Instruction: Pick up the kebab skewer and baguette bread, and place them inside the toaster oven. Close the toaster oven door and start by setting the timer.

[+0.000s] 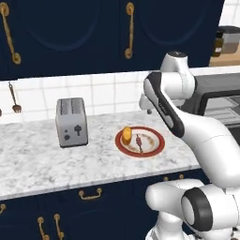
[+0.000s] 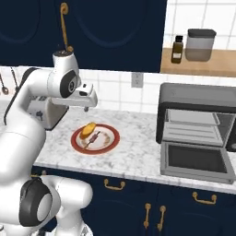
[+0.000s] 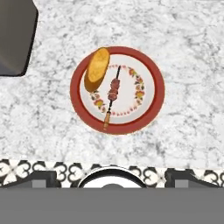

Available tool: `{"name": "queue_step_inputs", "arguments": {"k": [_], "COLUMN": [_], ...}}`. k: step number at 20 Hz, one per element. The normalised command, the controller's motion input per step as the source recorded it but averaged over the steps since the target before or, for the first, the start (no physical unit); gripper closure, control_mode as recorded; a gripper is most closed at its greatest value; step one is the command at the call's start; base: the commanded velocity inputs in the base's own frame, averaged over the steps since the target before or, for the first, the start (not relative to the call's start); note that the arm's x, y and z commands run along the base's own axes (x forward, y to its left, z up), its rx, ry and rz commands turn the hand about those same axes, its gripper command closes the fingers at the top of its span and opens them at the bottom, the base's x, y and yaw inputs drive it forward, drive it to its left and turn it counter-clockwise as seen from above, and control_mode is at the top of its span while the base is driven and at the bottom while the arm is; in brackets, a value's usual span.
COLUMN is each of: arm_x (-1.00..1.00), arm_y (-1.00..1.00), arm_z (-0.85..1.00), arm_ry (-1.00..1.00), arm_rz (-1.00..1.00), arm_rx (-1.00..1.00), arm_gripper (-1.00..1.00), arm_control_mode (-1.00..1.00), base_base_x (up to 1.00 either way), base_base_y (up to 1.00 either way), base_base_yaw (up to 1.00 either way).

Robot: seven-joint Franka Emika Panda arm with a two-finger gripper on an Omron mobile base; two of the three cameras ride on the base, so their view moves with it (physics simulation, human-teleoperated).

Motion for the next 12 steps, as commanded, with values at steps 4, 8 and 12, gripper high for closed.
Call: {"name": "queue_step_inputs", "arguments": {"k": [4,8,12], "arm_x": [0.00,0.00,0.00], "arm_y": [0.00,0.00,0.00], "arm_z": [0.00,0.00,0.00], "arm_ry": [0.00,0.00,0.00], "arm_rz": [0.00,0.00,0.00], "arm_rx": [0.00,0.00,0.00], "arm_gripper": [-1.00,-1.00,-1.00], "arm_control_mode": [1.00,1.00,1.00], "base_base_x": [0.12,0.14,0.22], "base_base_y": [-0.82,-0.78,-0.69], "base_base_yaw": [0.00,0.00,-0.01]}}
